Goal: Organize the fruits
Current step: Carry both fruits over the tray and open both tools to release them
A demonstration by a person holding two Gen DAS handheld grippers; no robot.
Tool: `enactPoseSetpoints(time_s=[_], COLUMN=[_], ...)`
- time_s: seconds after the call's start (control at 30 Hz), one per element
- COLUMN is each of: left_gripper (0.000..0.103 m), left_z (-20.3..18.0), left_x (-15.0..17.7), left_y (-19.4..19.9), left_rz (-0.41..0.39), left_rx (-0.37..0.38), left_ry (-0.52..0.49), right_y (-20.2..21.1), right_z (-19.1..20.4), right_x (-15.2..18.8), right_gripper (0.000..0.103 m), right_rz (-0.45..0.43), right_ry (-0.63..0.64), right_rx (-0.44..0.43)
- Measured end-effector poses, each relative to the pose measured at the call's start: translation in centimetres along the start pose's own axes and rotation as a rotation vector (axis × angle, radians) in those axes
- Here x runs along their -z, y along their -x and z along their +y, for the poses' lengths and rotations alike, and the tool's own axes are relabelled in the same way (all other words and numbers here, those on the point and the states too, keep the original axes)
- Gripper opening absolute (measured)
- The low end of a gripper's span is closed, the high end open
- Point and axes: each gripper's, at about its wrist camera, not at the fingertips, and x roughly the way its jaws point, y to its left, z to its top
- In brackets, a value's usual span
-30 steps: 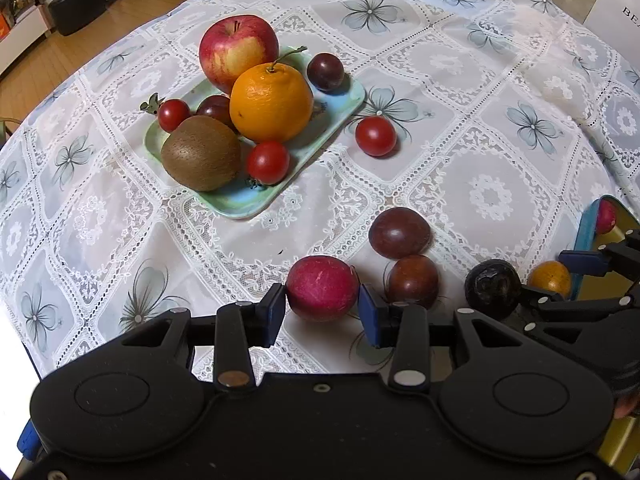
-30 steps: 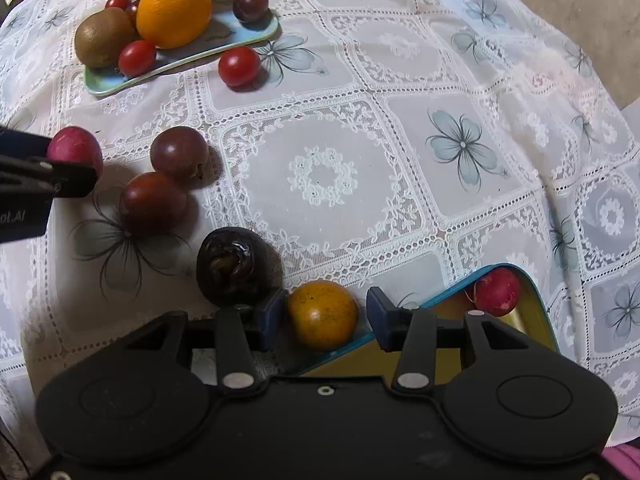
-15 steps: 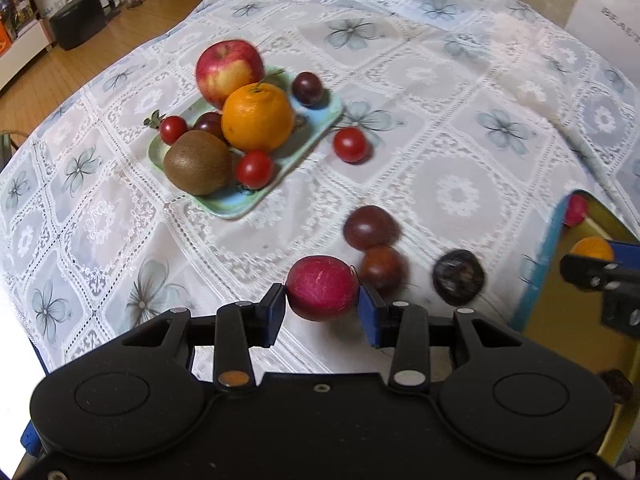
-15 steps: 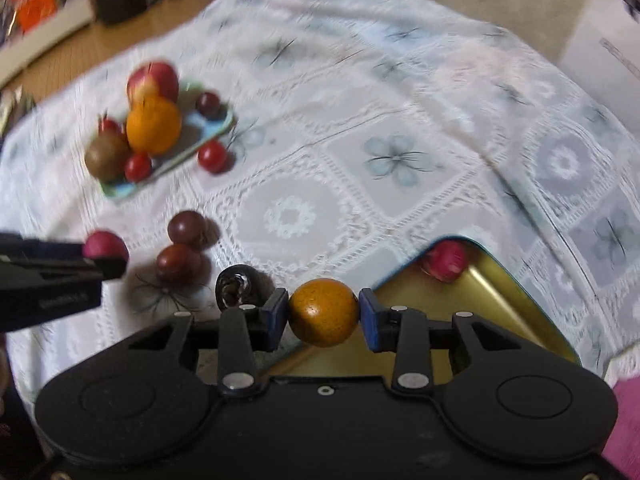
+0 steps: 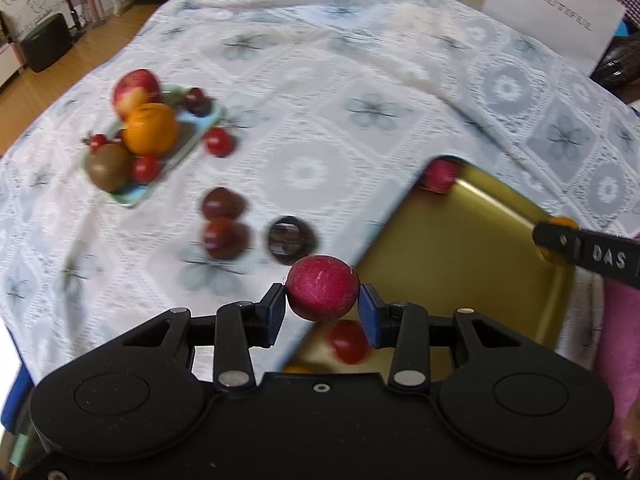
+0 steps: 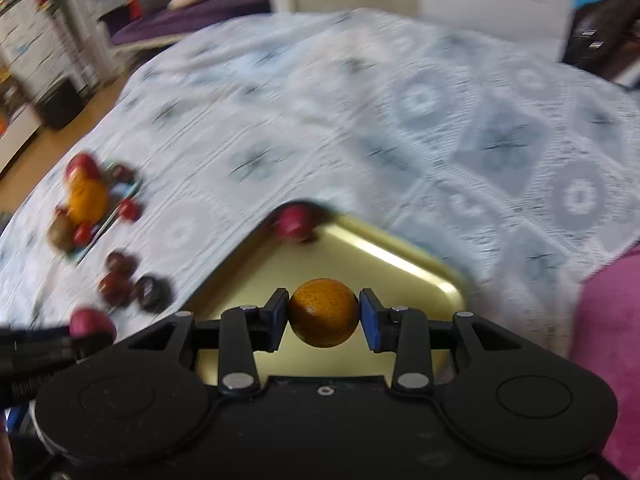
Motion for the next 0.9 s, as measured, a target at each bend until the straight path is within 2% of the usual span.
enactPoseSetpoints(time_s=[0.13, 0.33, 0.57, 0.73, 0.9], left_gripper=[0.049, 0.049, 0.049, 0.049, 0.050], left_z=[-3.5, -6.6, -8.1, -8.8, -8.7], left_x=[0.6, 2.1, 3.1, 3.4, 3.6], left_y=[-0.8, -2.3, -3.2, -4.1, -4.4], left_rz=[0.007, 0.032, 0.068, 0.096, 0.104], left_rx=[0.001, -0.043, -0.070, -0.073, -0.084], left_ry=[-0.024, -0.051, -0.055, -0.058, -0.056], right_y=[0.7, 0.1, -0.6, -1.4, -1.5], right_z=[-0.8, -2.0, -1.8, -1.8, -1.8], right_x=[0.3, -0.2, 0.1, 0.1, 0.2], right_gripper=[0.039, 0.039, 0.039, 0.039, 0.039], right_rz=[-0.022, 0.011, 0.048, 0.082, 0.077], right_ry=[0.030, -0.006, 0.020, 0.015, 0.020], right_rx=[-0.026, -0.054, 0.017, 0.012, 0.041])
